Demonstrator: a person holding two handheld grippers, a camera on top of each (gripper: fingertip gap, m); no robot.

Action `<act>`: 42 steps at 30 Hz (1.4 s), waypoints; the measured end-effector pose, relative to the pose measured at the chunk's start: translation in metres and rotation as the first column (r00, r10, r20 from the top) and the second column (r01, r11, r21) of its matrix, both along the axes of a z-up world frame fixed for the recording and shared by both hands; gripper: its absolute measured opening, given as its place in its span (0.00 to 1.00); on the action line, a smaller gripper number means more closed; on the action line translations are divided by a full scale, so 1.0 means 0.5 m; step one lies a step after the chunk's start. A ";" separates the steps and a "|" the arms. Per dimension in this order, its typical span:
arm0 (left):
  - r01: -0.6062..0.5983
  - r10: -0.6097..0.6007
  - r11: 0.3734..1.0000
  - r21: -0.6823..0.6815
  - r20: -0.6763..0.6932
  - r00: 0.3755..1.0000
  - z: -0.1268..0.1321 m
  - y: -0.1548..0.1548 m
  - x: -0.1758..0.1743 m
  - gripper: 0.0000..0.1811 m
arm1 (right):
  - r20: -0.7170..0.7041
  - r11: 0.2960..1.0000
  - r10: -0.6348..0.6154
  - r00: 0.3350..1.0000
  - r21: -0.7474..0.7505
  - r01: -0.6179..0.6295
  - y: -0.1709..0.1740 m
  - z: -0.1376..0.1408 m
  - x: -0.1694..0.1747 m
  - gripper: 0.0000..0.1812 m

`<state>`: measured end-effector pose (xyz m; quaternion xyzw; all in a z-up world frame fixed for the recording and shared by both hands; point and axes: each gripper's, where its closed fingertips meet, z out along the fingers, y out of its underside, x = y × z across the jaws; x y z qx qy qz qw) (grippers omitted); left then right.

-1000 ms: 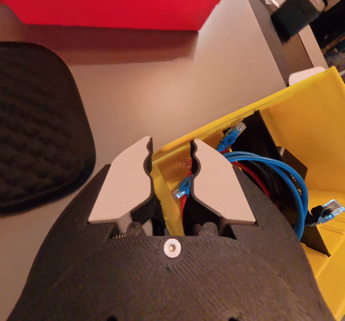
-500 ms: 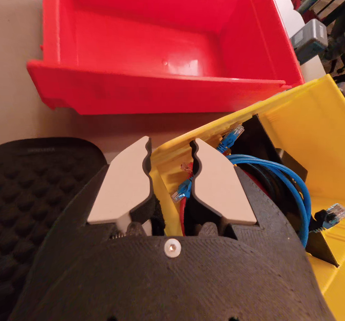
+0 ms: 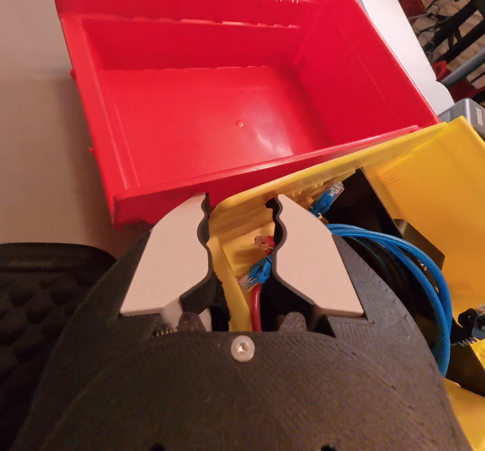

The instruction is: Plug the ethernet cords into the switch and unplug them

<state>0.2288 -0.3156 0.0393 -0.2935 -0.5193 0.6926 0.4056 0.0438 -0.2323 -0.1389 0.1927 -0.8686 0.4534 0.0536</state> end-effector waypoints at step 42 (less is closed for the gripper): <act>-0.345 0.207 0.926 0.154 0.557 0.805 -0.140 -0.052 0.020 0.05 | -0.175 0.787 -0.309 0.935 -0.599 0.148 0.031 0.247 0.116 0.11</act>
